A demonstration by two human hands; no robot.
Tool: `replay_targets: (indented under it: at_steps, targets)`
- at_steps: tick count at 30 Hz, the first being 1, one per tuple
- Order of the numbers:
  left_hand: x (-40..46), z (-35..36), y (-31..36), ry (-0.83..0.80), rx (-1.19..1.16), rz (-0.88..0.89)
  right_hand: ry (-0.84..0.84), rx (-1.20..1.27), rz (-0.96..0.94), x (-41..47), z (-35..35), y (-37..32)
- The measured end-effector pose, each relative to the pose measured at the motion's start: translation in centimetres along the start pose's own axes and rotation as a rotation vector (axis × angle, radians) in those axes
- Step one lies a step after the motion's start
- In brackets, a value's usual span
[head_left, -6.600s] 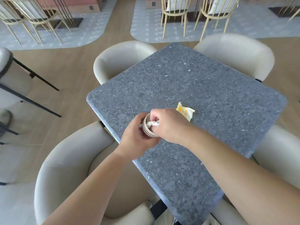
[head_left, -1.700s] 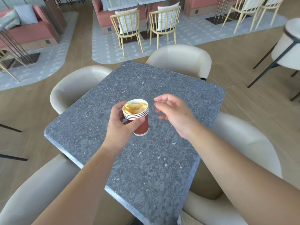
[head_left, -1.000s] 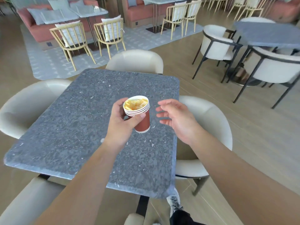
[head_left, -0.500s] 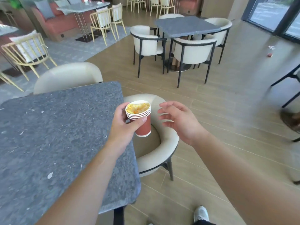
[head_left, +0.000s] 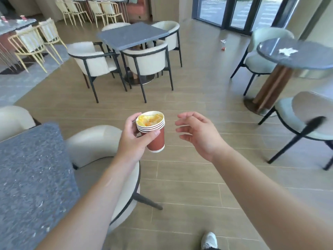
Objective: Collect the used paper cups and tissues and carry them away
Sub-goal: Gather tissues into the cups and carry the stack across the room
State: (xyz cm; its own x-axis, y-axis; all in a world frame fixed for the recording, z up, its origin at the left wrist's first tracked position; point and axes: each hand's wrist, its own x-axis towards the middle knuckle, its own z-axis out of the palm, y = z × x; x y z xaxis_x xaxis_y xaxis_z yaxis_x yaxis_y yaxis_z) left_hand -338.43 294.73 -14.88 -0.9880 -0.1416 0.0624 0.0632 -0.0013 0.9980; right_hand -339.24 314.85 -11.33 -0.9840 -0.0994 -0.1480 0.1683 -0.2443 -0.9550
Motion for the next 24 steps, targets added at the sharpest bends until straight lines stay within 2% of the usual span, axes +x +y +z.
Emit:
replay_targets:
  at_steps: [15,24]
  targets:
    - [6.1,26.0,0.5,-0.32,-0.046,0.001,0.295,0.088,-0.099,0.4,-22.9,-6.4]
    - [8.0,34.6,0.5,-0.489,-0.079,-0.017,0.448,0.143,-0.147,-0.2,-30.3,-7.9]
